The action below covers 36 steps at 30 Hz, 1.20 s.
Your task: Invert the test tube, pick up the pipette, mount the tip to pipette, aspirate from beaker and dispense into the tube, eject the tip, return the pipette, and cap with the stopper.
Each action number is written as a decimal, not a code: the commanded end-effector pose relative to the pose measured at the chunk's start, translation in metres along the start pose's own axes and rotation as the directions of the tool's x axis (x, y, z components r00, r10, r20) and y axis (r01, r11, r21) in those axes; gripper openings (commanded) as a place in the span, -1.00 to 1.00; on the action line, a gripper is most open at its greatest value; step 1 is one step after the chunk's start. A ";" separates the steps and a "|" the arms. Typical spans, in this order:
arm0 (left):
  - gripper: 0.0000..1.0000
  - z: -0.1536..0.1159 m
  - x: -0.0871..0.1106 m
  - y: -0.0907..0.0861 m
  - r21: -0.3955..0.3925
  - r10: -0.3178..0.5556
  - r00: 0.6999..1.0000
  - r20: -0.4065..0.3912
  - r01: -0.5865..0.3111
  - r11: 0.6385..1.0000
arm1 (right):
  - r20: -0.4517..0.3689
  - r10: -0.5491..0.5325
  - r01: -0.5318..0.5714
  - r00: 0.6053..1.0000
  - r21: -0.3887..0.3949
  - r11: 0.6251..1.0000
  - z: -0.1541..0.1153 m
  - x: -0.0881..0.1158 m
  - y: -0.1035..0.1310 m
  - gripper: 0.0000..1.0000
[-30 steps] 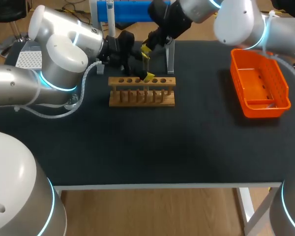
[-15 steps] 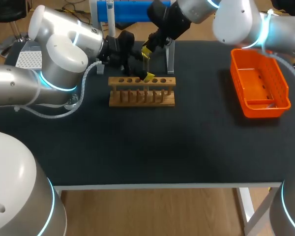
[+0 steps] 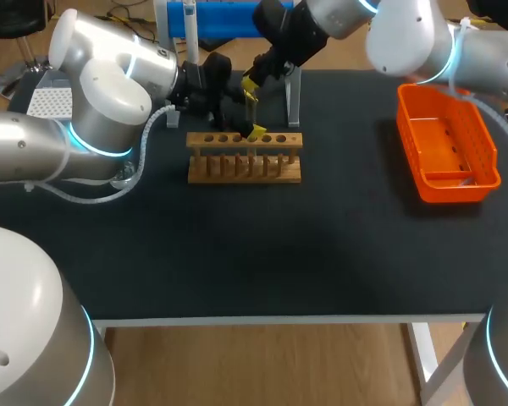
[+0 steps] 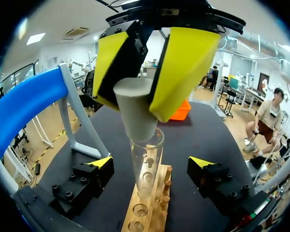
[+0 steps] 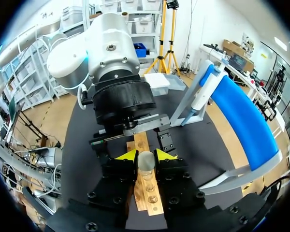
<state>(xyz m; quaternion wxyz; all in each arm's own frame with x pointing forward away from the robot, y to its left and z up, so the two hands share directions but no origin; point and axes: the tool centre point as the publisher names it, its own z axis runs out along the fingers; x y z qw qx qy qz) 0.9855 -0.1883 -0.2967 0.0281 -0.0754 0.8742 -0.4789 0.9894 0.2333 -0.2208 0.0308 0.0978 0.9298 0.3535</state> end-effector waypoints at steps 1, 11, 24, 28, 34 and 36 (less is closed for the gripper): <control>1.00 0.000 0.000 0.000 -0.001 0.000 1.000 0.000 0.000 1.000 | -0.002 -0.001 0.001 1.000 0.005 1.000 0.000 0.000 0.000 -1.00; 1.00 0.000 0.000 0.000 -0.001 0.000 1.000 0.000 0.000 1.000 | -0.002 -0.003 0.003 1.000 0.025 1.000 0.003 -0.001 -0.004 -1.00; 1.00 0.000 0.000 0.000 -0.001 0.000 1.000 0.000 0.000 1.000 | -0.033 0.036 -0.034 0.999 0.075 0.997 0.009 -0.001 -0.010 -1.00; 1.00 0.000 0.000 0.000 -0.001 0.000 1.000 0.000 0.000 1.000 | -0.035 0.041 -0.039 0.999 0.078 0.996 0.009 -0.001 -0.010 -1.00; 1.00 0.000 0.000 0.000 -0.001 0.000 1.000 0.000 0.000 1.000 | -0.037 0.044 -0.041 0.998 0.082 0.996 0.010 0.000 -0.012 -1.00; 1.00 0.000 0.000 0.000 -0.001 0.000 1.000 0.000 0.000 1.000 | -0.038 0.045 -0.041 0.998 0.085 0.996 0.011 0.000 -0.013 -1.00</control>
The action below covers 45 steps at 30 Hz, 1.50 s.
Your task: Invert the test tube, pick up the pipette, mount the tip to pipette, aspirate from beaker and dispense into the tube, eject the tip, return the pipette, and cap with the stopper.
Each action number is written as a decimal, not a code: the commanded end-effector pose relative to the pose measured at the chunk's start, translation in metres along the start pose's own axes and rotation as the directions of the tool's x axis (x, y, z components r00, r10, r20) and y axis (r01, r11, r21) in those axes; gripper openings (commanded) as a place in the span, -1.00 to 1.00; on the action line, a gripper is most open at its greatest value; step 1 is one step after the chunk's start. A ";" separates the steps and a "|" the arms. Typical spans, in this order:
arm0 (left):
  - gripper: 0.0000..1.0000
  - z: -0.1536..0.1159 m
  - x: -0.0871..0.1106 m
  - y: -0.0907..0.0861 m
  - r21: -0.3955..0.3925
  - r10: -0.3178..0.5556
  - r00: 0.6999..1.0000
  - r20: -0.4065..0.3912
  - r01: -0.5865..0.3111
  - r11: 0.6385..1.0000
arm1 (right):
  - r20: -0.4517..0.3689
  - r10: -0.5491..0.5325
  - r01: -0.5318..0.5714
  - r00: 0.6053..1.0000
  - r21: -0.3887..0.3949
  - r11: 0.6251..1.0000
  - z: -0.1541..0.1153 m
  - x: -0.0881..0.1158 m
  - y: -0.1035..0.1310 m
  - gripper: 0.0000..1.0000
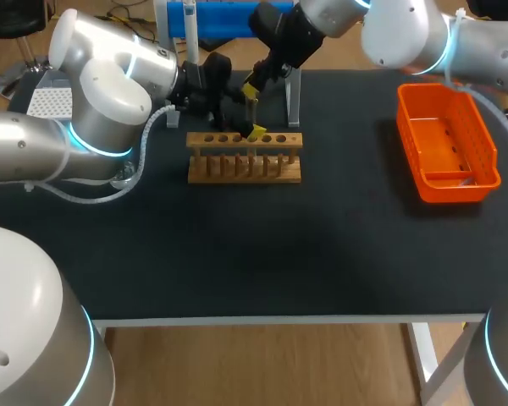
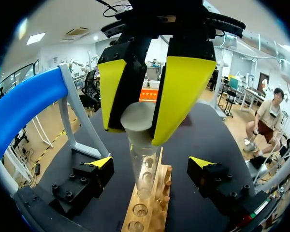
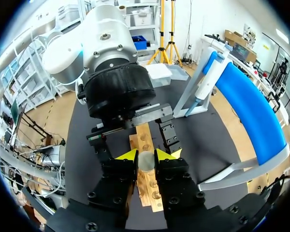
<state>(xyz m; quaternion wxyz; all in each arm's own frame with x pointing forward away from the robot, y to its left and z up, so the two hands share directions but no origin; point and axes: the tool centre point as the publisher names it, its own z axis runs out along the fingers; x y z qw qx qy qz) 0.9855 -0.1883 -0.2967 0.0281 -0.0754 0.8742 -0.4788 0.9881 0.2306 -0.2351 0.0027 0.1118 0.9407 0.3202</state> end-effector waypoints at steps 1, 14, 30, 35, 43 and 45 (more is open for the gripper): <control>1.00 0.000 0.000 0.000 -0.001 0.000 1.000 0.000 0.000 1.000 | -0.002 0.000 0.000 1.000 0.011 1.000 0.003 -0.001 -0.001 -1.00; 1.00 0.000 0.000 0.000 -0.001 0.000 1.000 0.000 0.000 1.000 | 0.012 0.015 -0.014 1.000 -0.024 1.000 -0.002 -0.002 0.000 1.00; 1.00 0.000 0.000 0.000 -0.001 0.000 1.000 0.000 0.000 1.000 | 0.016 -0.044 0.047 0.999 -0.265 0.963 -0.027 -0.002 -0.002 1.00; 1.00 0.000 0.000 0.000 -0.001 0.000 1.000 0.000 0.000 1.000 | 0.011 -0.092 0.090 0.996 -0.352 0.932 -0.033 0.001 0.001 1.00; 1.00 0.000 0.000 0.000 -0.001 -0.001 1.000 0.000 0.001 1.000 | -0.012 -0.132 0.110 0.991 -0.486 0.867 -0.038 0.004 0.006 1.00; 1.00 0.000 0.001 0.000 0.002 0.000 1.000 0.000 0.000 1.000 | -0.013 -0.130 0.106 0.991 -0.502 0.858 -0.039 0.003 0.007 1.00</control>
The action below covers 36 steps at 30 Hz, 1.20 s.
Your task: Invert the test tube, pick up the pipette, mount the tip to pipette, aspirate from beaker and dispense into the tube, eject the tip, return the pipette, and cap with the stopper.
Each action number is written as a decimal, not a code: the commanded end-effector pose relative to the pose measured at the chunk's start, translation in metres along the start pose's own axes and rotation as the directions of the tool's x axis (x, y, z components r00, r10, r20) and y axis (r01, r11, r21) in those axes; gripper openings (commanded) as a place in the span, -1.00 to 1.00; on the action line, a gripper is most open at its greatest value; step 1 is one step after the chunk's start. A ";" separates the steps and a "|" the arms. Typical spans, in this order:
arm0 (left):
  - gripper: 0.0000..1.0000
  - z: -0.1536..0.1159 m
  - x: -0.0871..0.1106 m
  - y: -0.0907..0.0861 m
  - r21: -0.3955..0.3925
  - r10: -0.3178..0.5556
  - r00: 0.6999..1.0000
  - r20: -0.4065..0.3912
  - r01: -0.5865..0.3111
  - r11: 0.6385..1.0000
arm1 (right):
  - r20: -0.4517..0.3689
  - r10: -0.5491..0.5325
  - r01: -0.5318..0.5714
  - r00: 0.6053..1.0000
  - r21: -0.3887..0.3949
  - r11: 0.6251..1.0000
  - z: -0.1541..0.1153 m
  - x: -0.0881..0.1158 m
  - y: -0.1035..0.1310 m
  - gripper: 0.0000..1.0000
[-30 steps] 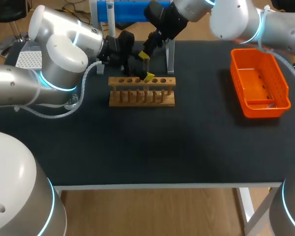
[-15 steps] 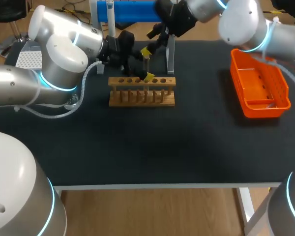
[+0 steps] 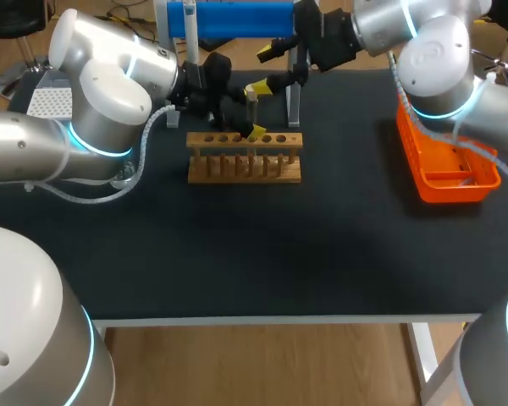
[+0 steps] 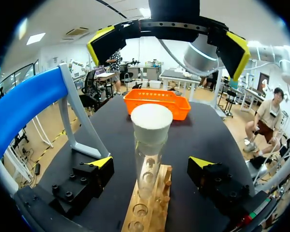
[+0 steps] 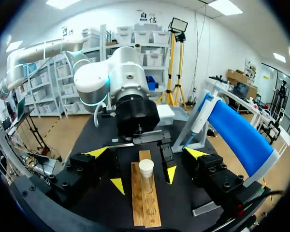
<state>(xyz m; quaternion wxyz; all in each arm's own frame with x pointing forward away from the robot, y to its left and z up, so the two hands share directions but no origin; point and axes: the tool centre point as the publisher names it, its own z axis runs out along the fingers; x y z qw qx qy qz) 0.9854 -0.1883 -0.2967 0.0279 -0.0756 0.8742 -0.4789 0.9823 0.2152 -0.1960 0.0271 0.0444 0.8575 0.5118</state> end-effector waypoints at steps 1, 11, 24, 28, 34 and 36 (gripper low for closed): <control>1.00 -0.001 0.001 0.000 0.003 0.001 1.000 -0.001 -0.001 1.000 | -0.009 0.007 -0.008 1.000 -0.108 0.994 0.000 -0.002 -0.004 1.00; 1.00 -0.007 0.002 0.001 -0.003 -0.006 1.000 0.003 0.006 1.000 | 0.000 -0.022 0.022 1.000 -0.170 0.985 -0.003 -0.003 -0.003 1.00; 1.00 -0.017 0.009 0.004 -0.008 -0.030 0.999 0.037 0.031 0.999 | 0.003 -0.123 0.118 0.992 -0.310 0.943 -0.004 0.000 0.004 1.00; 1.00 -0.017 0.009 0.004 -0.008 -0.030 0.999 0.037 0.031 0.999 | 0.001 -0.112 0.105 0.994 -0.359 0.927 -0.003 -0.004 0.007 0.98; 1.00 -0.017 0.009 0.004 -0.008 -0.030 0.999 0.037 0.031 0.999 | -0.014 -0.116 0.102 0.993 -0.381 0.919 0.008 -0.007 0.007 -0.10; 1.00 -0.017 0.009 0.004 -0.008 -0.030 0.999 0.037 0.031 0.999 | -0.025 -0.112 0.094 0.993 -0.388 0.917 0.012 -0.007 0.008 -0.95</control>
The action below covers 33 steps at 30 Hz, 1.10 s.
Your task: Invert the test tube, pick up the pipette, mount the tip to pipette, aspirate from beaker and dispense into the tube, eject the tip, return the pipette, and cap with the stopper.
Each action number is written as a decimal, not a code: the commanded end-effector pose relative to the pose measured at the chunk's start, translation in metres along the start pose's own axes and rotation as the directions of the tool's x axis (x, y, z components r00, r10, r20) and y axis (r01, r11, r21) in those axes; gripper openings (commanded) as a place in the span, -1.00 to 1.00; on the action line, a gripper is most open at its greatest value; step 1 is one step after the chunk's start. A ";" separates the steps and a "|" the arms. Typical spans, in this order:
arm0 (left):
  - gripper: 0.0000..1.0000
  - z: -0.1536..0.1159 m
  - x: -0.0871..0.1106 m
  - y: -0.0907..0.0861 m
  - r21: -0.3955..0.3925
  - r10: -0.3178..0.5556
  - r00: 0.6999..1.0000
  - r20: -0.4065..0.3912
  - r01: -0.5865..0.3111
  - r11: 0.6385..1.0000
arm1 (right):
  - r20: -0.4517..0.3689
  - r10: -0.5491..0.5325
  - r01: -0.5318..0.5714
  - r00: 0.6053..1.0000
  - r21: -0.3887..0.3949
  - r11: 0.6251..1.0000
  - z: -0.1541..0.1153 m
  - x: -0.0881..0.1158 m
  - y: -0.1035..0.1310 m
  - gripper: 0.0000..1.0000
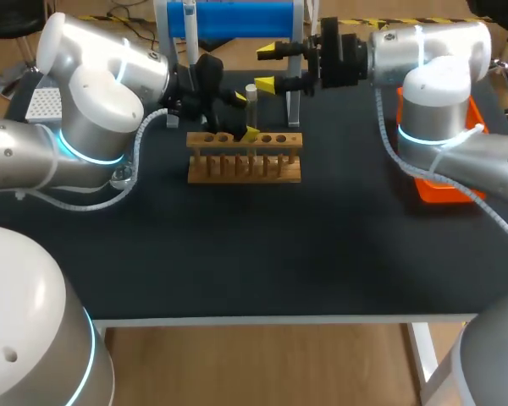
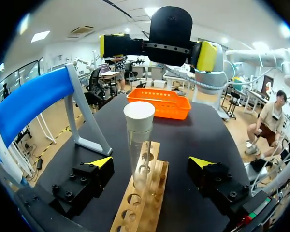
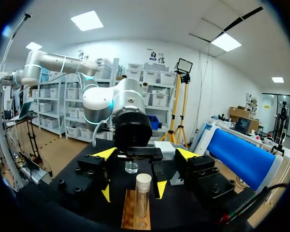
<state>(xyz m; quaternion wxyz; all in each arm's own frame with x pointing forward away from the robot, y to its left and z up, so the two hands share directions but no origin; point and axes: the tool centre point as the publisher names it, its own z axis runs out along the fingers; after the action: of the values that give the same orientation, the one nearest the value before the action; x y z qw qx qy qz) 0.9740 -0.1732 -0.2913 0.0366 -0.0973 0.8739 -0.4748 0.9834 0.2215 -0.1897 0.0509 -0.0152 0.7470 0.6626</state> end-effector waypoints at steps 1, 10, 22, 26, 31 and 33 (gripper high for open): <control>1.00 0.000 0.000 -0.001 -0.002 -0.001 1.000 0.000 0.001 1.000 | -0.019 0.008 -0.008 1.000 -0.020 1.000 0.010 -0.007 -0.005 -1.00; 1.00 0.000 0.000 -0.001 -0.002 -0.001 1.000 0.000 0.001 1.000 | -0.038 0.061 -0.064 0.997 -0.064 0.996 0.019 -0.011 -0.009 -1.00; 1.00 0.000 0.000 -0.001 -0.002 -0.001 1.000 0.000 0.001 1.000 | -0.050 0.127 -0.131 0.991 -0.072 0.989 0.024 -0.016 -0.017 -1.00; 1.00 0.000 0.000 -0.001 -0.002 -0.001 1.000 0.000 0.001 1.000 | -0.052 0.157 -0.160 0.986 -0.066 0.985 0.025 -0.017 -0.019 -1.00; 1.00 0.000 0.000 -0.001 -0.002 -0.001 1.000 0.000 0.001 1.000 | -0.071 0.177 -0.181 0.982 -0.060 0.982 0.028 -0.015 -0.020 -1.00; 1.00 0.000 0.000 -0.001 -0.002 -0.001 1.000 0.000 0.001 1.000 | -0.076 0.184 -0.188 0.980 -0.056 0.981 0.028 -0.014 -0.022 -1.00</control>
<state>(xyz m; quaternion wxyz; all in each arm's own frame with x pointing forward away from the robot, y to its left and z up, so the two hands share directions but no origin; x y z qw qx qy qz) 0.9739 -0.1734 -0.2912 0.0367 -0.0973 0.8740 -0.4746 0.9975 0.2458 -0.2114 -0.0327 0.0327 0.7243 0.6879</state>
